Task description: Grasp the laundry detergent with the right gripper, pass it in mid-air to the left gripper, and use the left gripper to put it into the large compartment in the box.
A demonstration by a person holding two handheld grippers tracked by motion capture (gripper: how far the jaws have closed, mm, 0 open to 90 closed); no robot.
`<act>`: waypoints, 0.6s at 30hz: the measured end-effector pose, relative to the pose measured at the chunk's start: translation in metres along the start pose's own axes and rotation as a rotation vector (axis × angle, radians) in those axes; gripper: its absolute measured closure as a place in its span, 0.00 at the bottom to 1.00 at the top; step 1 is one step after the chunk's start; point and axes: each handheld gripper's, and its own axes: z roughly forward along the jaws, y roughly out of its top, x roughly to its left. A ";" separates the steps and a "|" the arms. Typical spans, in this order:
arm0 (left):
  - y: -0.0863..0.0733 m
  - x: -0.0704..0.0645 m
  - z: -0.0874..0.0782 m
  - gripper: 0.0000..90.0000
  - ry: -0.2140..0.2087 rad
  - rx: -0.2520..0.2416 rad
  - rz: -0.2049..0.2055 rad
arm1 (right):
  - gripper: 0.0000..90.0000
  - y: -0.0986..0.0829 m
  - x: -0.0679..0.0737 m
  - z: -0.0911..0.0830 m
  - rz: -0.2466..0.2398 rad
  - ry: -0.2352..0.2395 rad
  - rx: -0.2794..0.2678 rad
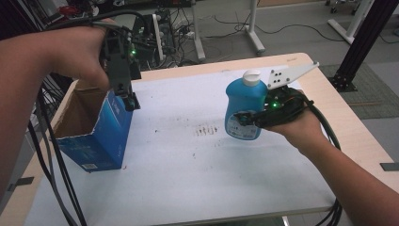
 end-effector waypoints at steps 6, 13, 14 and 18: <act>0.005 -0.009 -0.002 0.02 0.002 -0.006 0.018 | 0.52 0.025 0.014 0.005 -0.039 0.057 0.018; 0.010 -0.019 -0.003 0.02 0.008 -0.001 0.045 | 0.52 0.041 0.030 0.018 -0.071 0.121 0.036; 0.011 -0.020 -0.003 0.02 0.008 0.001 0.047 | 0.52 0.042 0.031 0.021 -0.078 0.131 0.039; 0.014 -0.025 -0.003 0.02 0.006 -0.005 0.062 | 0.52 0.047 0.038 0.030 -0.093 0.159 0.043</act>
